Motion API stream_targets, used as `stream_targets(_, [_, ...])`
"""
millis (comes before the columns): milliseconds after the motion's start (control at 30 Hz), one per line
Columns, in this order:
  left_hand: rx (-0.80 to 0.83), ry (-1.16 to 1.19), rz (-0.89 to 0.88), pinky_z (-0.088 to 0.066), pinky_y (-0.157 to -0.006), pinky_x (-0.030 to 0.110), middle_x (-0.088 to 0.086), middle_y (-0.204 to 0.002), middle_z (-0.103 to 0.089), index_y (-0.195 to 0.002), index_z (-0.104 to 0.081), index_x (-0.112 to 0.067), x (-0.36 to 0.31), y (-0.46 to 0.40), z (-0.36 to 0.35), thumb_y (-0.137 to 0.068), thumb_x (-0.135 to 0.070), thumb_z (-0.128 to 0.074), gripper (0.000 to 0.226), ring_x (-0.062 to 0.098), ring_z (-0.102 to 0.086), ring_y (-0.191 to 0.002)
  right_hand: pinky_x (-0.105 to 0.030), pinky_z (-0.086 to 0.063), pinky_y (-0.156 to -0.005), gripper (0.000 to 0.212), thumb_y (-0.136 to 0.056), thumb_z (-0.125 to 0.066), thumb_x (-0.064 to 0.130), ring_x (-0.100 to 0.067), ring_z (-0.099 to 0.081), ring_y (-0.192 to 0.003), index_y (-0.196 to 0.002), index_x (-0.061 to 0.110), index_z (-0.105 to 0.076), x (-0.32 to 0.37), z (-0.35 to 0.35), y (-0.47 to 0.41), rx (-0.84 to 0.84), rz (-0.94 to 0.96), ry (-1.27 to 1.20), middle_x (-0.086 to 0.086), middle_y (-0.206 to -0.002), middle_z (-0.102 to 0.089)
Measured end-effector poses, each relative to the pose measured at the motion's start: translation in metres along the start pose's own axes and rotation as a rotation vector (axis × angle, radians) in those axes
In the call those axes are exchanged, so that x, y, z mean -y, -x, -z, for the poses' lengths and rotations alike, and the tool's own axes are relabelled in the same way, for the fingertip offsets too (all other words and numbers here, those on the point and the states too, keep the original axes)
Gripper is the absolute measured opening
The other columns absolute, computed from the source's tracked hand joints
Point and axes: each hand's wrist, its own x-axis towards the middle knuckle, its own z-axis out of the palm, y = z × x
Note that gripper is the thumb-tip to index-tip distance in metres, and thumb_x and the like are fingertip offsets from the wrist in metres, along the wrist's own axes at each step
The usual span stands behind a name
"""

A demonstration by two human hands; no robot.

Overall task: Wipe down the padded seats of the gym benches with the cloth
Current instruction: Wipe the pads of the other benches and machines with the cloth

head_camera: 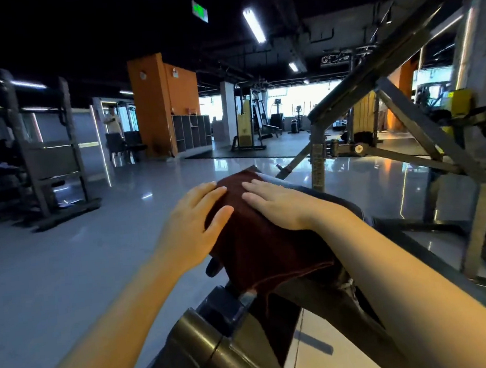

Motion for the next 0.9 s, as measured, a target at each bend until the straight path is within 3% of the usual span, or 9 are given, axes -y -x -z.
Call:
stream_targets(133, [0.016, -0.004, -0.157, -0.028, -0.112, 0.037, -0.004, -0.147, -0.045, -0.140, -0.049, -0.025, 0.010, 0.004, 0.004, -0.083, -0.080, -0.029, 0.082, 0.015, -0.034, -0.140, -0.015, -0.006, -0.110, 0.052, -0.106, -0.023, 0.042, -0.005, -0.010, -0.148, -0.156, 0.027, -0.017, -0.016, -0.001, 0.023, -0.006, -0.011, -0.019, 0.008, -0.163, -0.013])
stream_targets(233, [-0.046, 0.088, -0.237, -0.031, -0.109, 0.033, -0.009, -0.144, -0.046, -0.138, -0.050, -0.028, 0.014, 0.012, 0.001, -0.081, -0.065, -0.055, 0.069, 0.012, -0.038, -0.138, -0.014, -0.020, -0.099, 0.049, -0.105, -0.027, 0.044, -0.009, -0.029, -0.142, -0.153, 0.036, -0.022, -0.030, 0.002, 0.046, -0.021, -0.022, -0.051, 0.012, -0.157, -0.028])
stream_targets(333, [-0.156, 0.217, -0.158, -0.033, -0.105, 0.017, -0.008, -0.136, -0.049, -0.127, -0.060, -0.017, 0.014, 0.016, 0.003, -0.072, -0.053, -0.069, 0.066, 0.006, -0.044, -0.127, -0.018, -0.028, -0.096, 0.041, -0.103, -0.036, 0.041, -0.008, -0.041, -0.132, -0.144, 0.040, -0.035, -0.038, 0.001, 0.056, -0.072, -0.009, -0.062, 0.014, -0.149, -0.041])
stream_targets(400, [-0.196, 0.225, -0.160, -0.033, -0.104, 0.009, -0.006, -0.129, -0.053, -0.119, -0.065, -0.012, 0.013, 0.016, 0.005, -0.071, -0.044, -0.070, 0.059, 0.001, -0.045, -0.120, -0.015, -0.027, -0.097, 0.037, -0.101, -0.044, 0.039, 0.000, -0.039, -0.131, -0.138, 0.038, -0.047, -0.038, -0.002, 0.059, -0.149, 0.016, -0.079, 0.020, -0.145, -0.044])
stream_targets(533, [-0.208, 0.059, -0.246, -0.043, -0.099, 0.028, 0.005, -0.118, -0.067, -0.113, -0.071, -0.010, 0.010, 0.013, 0.009, -0.079, -0.030, -0.070, 0.039, 0.013, -0.054, -0.113, -0.018, -0.035, -0.097, 0.027, -0.097, -0.057, 0.032, -0.002, -0.052, -0.121, -0.122, 0.029, -0.066, -0.032, -0.007, 0.063, -0.334, 0.052, -0.065, 0.016, -0.129, -0.060])
stream_targets(667, [-0.192, -0.129, -0.362, -0.053, -0.083, 0.031, 0.003, -0.102, -0.072, -0.099, -0.075, -0.013, 0.000, 0.012, 0.027, -0.089, -0.032, -0.053, 0.031, 0.022, -0.068, -0.094, -0.024, -0.042, -0.086, 0.021, -0.095, -0.060, 0.028, -0.008, -0.060, -0.108, -0.113, 0.025, -0.070, -0.021, -0.015, 0.077, -0.482, 0.059, 0.059, 0.013, -0.114, -0.069])
stream_targets(733, [-0.162, -0.113, -0.340, -0.057, -0.075, 0.032, 0.000, -0.098, -0.072, -0.099, -0.074, -0.015, -0.008, 0.022, 0.035, -0.092, -0.035, -0.047, 0.034, 0.020, -0.069, -0.089, -0.023, -0.044, -0.092, 0.020, -0.094, -0.062, 0.023, -0.004, -0.058, -0.110, -0.113, 0.024, -0.069, -0.023, -0.017, 0.089, -0.452, 0.088, -0.009, 0.014, -0.117, -0.066])
stream_targets(800, [-0.118, -0.018, -0.317, -0.056, -0.075, 0.025, -0.005, -0.096, -0.071, -0.100, -0.072, -0.015, -0.015, 0.037, 0.040, -0.092, -0.036, -0.046, 0.035, 0.012, -0.067, -0.086, -0.024, -0.046, -0.097, 0.017, -0.090, -0.067, 0.014, 0.005, -0.057, -0.110, -0.104, 0.024, -0.069, -0.027, -0.015, 0.105, -0.404, 0.127, -0.151, 0.015, -0.117, -0.065])
stream_targets(900, [-0.007, 0.185, -0.247, -0.045, -0.081, 0.004, -0.019, -0.094, -0.064, -0.102, -0.071, -0.021, -0.027, 0.055, 0.052, -0.088, -0.038, -0.058, 0.026, -0.005, -0.061, -0.087, -0.027, -0.050, -0.090, 0.020, -0.087, -0.068, 0.007, 0.003, -0.061, -0.099, -0.091, 0.027, -0.067, -0.027, -0.009, 0.127, -0.401, 0.149, -0.247, 0.016, -0.101, -0.068])
